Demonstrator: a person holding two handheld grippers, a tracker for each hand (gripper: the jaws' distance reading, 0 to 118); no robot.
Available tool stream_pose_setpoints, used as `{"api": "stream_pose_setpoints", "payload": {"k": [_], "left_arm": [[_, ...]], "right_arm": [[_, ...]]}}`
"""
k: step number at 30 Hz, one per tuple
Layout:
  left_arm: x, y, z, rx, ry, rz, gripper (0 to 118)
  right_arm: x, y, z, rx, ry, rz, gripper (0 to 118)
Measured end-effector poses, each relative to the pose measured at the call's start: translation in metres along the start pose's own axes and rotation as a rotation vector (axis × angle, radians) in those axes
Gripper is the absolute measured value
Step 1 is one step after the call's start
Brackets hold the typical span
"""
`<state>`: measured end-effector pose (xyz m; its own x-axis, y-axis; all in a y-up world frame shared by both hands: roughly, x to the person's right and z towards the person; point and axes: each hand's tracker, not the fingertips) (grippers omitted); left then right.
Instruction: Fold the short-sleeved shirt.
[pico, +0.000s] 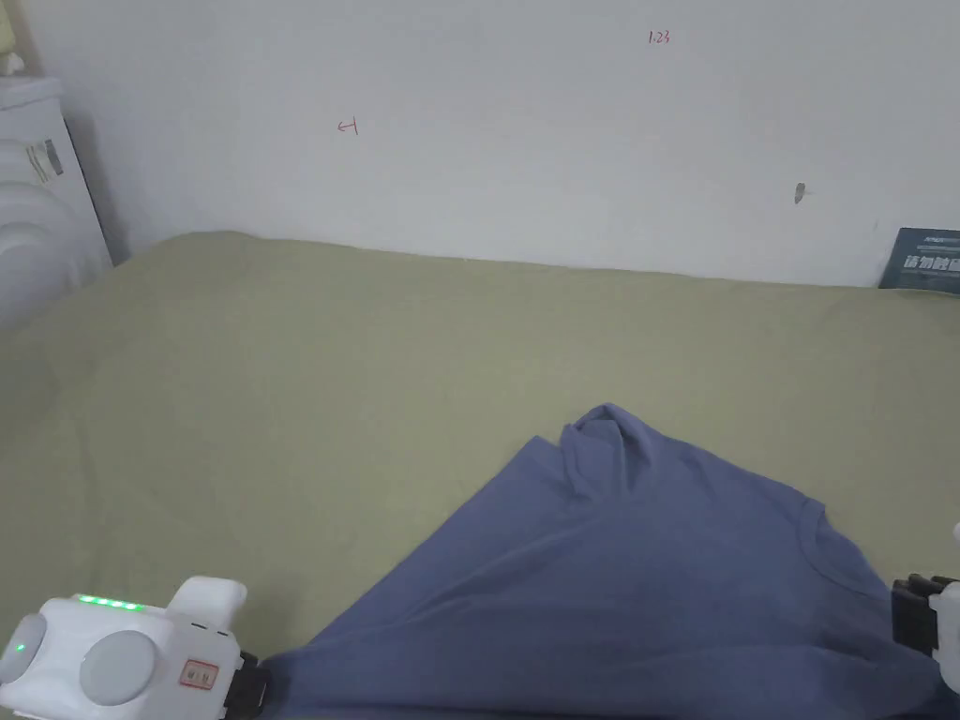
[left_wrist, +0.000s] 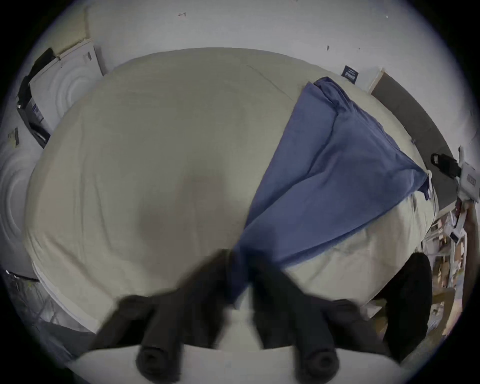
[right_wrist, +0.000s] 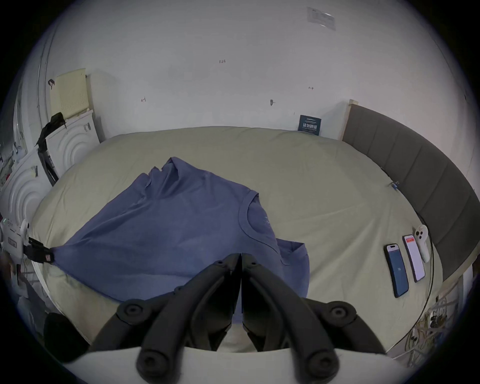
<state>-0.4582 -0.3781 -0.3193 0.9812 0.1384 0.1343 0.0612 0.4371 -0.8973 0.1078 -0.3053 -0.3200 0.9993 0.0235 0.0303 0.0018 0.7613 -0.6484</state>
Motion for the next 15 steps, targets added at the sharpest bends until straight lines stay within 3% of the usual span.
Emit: {"api": "stream_pose_setpoints", "payload": {"k": [7,13,15], "left_arm": [[-0.006,-0.001,0.009,0.044,-0.033,0.027,2],[-0.007,0.003,0.009,0.051,-0.040,0.028,2],[0.001,0.003,0.009,0.041,-0.037,0.017,2]], "right_arm": [[-0.013,0.060,-0.066,-0.076,0.048,0.124,7],[-0.029,0.139,-0.165,-0.192,0.161,0.152,10],[-0.037,0.159,-0.201,-0.227,0.193,0.222,48]]}}
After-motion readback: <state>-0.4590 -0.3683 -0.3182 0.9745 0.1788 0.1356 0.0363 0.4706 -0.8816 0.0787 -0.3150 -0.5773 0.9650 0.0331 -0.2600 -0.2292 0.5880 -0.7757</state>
